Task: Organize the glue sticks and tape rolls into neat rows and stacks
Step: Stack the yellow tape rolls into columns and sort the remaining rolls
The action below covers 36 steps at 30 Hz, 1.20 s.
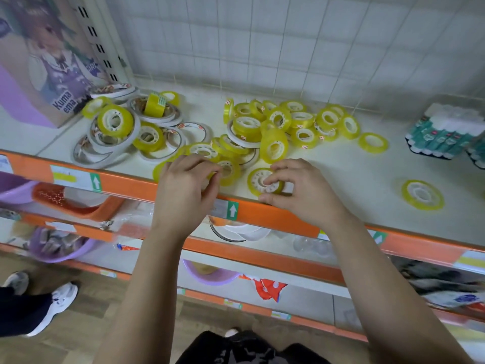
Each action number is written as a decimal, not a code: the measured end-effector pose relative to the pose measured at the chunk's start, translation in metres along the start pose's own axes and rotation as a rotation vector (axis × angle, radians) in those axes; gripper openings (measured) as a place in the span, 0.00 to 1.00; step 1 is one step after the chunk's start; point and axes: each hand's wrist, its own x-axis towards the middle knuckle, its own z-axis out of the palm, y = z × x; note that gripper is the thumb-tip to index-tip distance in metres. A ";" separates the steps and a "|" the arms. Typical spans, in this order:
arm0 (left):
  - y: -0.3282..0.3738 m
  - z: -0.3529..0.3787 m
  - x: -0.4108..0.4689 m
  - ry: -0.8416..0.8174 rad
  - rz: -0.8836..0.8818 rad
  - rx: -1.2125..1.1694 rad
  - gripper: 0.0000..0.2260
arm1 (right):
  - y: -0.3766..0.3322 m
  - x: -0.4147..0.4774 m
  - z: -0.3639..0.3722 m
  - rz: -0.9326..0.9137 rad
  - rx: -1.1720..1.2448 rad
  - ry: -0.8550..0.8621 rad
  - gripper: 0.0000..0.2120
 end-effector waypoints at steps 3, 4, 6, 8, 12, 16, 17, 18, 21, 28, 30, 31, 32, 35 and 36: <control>-0.004 -0.006 0.005 0.065 0.016 0.032 0.06 | 0.000 0.000 0.002 -0.018 -0.026 0.036 0.11; -0.006 -0.007 0.008 0.089 0.017 0.043 0.06 | 0.000 -0.001 0.003 -0.020 -0.030 0.046 0.10; -0.012 -0.009 0.014 0.105 0.007 0.061 0.05 | 0.000 -0.002 0.002 -0.021 -0.009 0.078 0.10; -0.019 -0.007 0.020 0.069 -0.024 0.081 0.07 | -0.002 -0.004 0.001 -0.023 0.025 0.118 0.10; -0.027 -0.002 0.028 -0.065 -0.106 0.069 0.14 | -0.004 -0.009 -0.001 -0.037 0.044 0.193 0.12; -0.028 -0.002 0.032 -0.143 -0.134 0.069 0.19 | -0.003 -0.015 -0.003 -0.028 0.059 0.255 0.14; -0.028 -0.002 0.033 -0.147 -0.130 0.067 0.17 | -0.003 -0.017 -0.003 -0.023 0.059 0.273 0.13; -0.028 -0.003 0.033 -0.148 -0.128 0.064 0.14 | -0.002 -0.018 -0.005 -0.016 0.057 0.286 0.12; -0.024 -0.010 0.032 -0.119 -0.131 0.051 0.11 | -0.001 -0.024 -0.012 0.001 0.044 0.310 0.12; 0.019 -0.019 0.034 0.004 -0.041 -0.070 0.12 | 0.012 -0.037 -0.032 0.018 0.016 0.391 0.11; 0.035 -0.008 0.039 -0.004 -0.011 -0.093 0.11 | 0.020 -0.044 -0.040 0.027 0.011 0.415 0.11; 0.044 -0.003 0.042 -0.010 0.004 -0.101 0.11 | 0.024 -0.048 -0.045 0.032 0.007 0.425 0.11; 0.054 0.004 0.044 -0.015 0.021 -0.113 0.10 | 0.029 -0.052 -0.050 0.037 0.001 0.433 0.11; 0.089 0.025 0.050 -0.043 0.112 -0.191 0.09 | 0.046 -0.070 -0.071 0.056 -0.028 0.464 0.11; 0.102 0.034 0.052 -0.060 0.138 -0.224 0.10 | 0.052 -0.077 -0.079 0.063 -0.036 0.480 0.11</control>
